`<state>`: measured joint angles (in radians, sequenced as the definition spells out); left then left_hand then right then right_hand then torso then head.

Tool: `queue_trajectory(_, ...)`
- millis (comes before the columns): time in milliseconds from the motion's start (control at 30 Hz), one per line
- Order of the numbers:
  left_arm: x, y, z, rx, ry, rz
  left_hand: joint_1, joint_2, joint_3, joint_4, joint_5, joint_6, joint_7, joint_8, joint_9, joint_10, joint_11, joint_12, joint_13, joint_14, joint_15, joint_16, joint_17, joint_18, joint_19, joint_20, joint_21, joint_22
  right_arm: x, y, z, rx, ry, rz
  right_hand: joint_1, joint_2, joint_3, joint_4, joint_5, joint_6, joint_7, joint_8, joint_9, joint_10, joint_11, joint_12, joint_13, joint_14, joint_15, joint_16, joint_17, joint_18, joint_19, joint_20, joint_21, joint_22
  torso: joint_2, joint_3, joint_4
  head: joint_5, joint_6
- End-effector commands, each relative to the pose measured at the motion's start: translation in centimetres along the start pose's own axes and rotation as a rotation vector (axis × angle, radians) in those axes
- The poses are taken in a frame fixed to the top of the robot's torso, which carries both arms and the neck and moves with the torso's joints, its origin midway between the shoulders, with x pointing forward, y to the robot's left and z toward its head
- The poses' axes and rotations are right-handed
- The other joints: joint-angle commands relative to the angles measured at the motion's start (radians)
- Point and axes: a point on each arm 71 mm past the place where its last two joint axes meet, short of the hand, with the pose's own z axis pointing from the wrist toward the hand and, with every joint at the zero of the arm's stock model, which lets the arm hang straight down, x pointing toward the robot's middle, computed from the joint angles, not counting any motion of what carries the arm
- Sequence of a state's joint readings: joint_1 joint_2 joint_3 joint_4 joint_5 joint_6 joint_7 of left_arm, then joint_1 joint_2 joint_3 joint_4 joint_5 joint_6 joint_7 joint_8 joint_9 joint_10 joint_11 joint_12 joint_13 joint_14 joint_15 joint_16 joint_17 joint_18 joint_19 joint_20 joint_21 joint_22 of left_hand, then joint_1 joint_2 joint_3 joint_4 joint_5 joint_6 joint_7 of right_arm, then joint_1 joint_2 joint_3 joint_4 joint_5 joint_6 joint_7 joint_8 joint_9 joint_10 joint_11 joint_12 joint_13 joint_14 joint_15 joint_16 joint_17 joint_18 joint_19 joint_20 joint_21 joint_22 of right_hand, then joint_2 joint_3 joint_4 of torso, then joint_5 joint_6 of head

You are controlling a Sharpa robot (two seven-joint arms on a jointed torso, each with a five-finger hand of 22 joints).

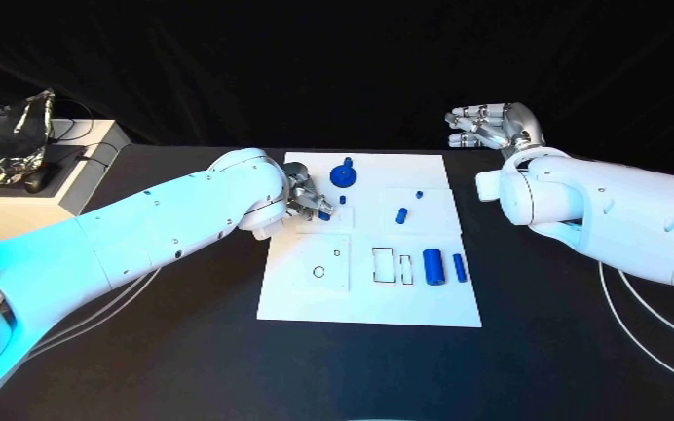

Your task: Assemble the parts on the task board

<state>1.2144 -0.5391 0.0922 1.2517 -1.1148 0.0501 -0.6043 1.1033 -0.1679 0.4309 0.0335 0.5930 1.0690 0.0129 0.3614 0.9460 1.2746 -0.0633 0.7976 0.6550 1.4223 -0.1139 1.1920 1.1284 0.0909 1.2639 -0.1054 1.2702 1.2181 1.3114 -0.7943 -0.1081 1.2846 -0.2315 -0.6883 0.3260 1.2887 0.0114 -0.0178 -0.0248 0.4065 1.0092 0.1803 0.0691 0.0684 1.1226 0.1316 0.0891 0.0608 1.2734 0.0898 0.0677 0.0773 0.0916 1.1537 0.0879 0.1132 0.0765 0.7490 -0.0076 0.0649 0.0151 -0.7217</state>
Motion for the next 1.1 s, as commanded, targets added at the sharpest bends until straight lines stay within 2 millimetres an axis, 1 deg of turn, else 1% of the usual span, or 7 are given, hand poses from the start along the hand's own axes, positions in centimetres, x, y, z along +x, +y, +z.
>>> queue_trajectory(33,0.69,-0.16,0.02,0.006,0.047,0.022,0.030,0.019,0.063,-0.064,0.010,0.024,-0.026,0.016,0.018,-0.002,-0.016,0.007,0.005,0.006,0.000,0.003,-0.001,-0.020,0.006,-0.003,-0.006,0.003,0.00,0.04,-0.02,-0.007,0.015,0.003,0.003,-0.004,-0.007,0.000,0.004,-0.006,0.006,-0.004,-0.001,-0.009,0.001,0.001,-0.001,-0.009,0.001,-0.004,-0.002,-0.006,-0.008,0.000,0.004,-0.001,0.000,-0.0007,0.0004,0.000,-0.003)
queue_trajectory(100,0.70,-0.12,0.01,0.005,0.047,0.024,0.025,0.011,0.084,-0.061,0.010,0.013,-0.029,0.035,0.032,-0.006,-0.014,0.012,0.009,0.006,-0.001,0.003,-0.003,-0.021,0.006,-0.006,-0.006,0.005,-0.07,0.01,-0.01,-0.006,0.014,0.003,0.004,-0.004,-0.009,-0.001,0.004,-0.008,0.007,-0.003,-0.001,-0.010,0.002,0.001,-0.001,-0.010,0.002,-0.004,-0.002,-0.006,-0.009,0.001,0.004,-0.002,-0.001,-0.0006,0.0002,0.000,-0.003)
queue_trajectory(267,0.64,-0.09,0.02,0.005,0.039,0.025,0.023,0.005,0.099,-0.060,0.013,0.010,-0.029,0.055,0.036,-0.006,-0.017,0.014,0.010,0.006,-0.002,0.005,-0.003,-0.021,0.007,-0.006,-0.008,0.009,-0.15,-0.01,-0.01,-0.006,0.011,0.002,0.004,-0.003,-0.012,-0.001,0.005,-0.010,0.008,-0.003,-0.001,-0.013,0.003,0.002,-0.001,-0.012,0.003,-0.004,-0.002,-0.006,-0.011,0.001,0.004,-0.002,0.000,-0.0005,-0.0003,0.000,-0.004)
queue_trajectory(700,0.55,-0.30,0.17,0.006,0.015,0.018,0.024,0.007,0.102,-0.064,0.012,0.011,-0.032,0.076,0.037,0.001,-0.020,0.019,0.010,0.008,-0.003,0.012,0.000,-0.021,0.011,-0.004,-0.009,0.017,-0.06,0.01,0.00,-0.006,0.014,0.003,0.004,-0.002,-0.017,-0.001,0.006,-0.012,0.009,-0.003,0.000,-0.016,0.004,0.004,-0.001,-0.015,0.004,-0.004,-0.003,-0.006,-0.014,0.003,0.004,-0.003,0.001,-0.0002,-0.0013,0.001,-0.003)
queue_trajectory(800,0.58,-0.37,0.27,0.005,0.014,0.013,0.018,0.018,0.084,-0.059,0.007,0.010,-0.036,0.088,0.042,0.009,-0.022,0.016,0.001,0.008,-0.003,0.015,0.000,-0.021,0.013,-0.001,-0.009,0.020,-0.03,0.01,0.01,-0.005,0.015,0.003,0.004,-0.002,-0.020,-0.002,0.006,-0.013,0.010,-0.003,0.000,-0.018,0.004,0.005,-0.001,-0.016,0.004,-0.004,-0.003,-0.005,-0.015,0.003,0.004,-0.003,0.001,0.0002,-0.0017,-0.001,-0.001)
queue_trajectory(967,0.69,-0.52,0.33,0.007,0.018,0.012,0.017,0.023,0.074,-0.057,0.006,0.011,-0.038,0.094,0.038,0.011,-0.022,0.020,-0.006,0.009,-0.003,0.018,0.000,-0.021,0.015,0.000,-0.011,0.023,0.02,0.01,0.02,-0.005,0.017,0.004,0.004,-0.001,-0.023,-0.002,0.007,-0.014,0.010,-0.003,0.000,-0.019,0.005,0.006,-0.001,-0.016,0.004,-0.004,-0.003,-0.005,-0.015,0.004,0.005,-0.003,0.001,0.0005,-0.0016,-0.001,-0.001)
queue_trajectory(1100,0.80,-0.69,0.33,0.011,0.023,0.014,0.012,0.030,0.021,-0.046,0.002,0.017,-0.044,0.098,0.034,0.015,-0.025,0.025,-0.012,0.009,-0.003,0.022,0.001,-0.022,0.016,0.002,-0.014,0.027,0.03,0.01,0.02,-0.004,0.018,0.004,0.004,-0.001,-0.023,-0.002,0.007,-0.014,0.010,-0.003,0.000,-0.019,0.005,0.007,-0.001,-0.016,0.005,-0.004,-0.003,-0.005,-0.016,0.004,0.005,-0.003,0.001,0.0003,-0.0002,-0.004,-0.001)
